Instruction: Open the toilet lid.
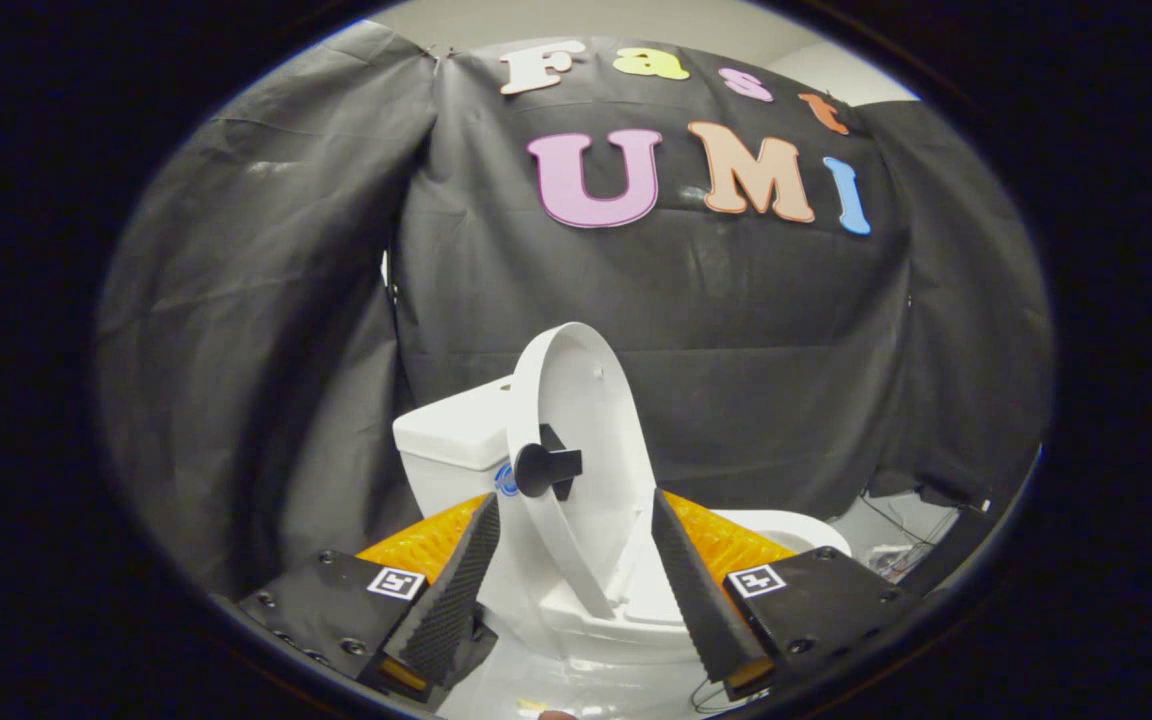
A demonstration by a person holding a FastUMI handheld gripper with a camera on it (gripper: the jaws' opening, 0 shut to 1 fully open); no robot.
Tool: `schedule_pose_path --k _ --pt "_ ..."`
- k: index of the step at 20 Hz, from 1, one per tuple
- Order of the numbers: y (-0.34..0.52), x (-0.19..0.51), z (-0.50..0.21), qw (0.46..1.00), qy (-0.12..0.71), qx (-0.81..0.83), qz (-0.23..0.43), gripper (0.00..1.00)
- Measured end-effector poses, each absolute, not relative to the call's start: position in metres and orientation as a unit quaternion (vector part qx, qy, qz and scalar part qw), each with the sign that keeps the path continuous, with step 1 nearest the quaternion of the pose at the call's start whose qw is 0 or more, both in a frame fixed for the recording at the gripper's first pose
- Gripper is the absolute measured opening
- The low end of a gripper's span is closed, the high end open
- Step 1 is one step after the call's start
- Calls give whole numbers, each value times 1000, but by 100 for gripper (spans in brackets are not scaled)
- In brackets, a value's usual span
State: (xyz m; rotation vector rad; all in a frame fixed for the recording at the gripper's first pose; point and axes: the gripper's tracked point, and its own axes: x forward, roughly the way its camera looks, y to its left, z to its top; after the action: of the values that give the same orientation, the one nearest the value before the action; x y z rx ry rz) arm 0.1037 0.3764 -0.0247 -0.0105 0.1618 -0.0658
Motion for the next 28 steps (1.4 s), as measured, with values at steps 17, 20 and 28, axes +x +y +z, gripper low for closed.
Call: schedule_pose_path --k 17,20,28 --pt "211 36 -56 992 103 -19 -66 97" --pt "190 26 -51 993 78 10 -89 98" --pt "185 23 -26 994 49 8 -99 96"
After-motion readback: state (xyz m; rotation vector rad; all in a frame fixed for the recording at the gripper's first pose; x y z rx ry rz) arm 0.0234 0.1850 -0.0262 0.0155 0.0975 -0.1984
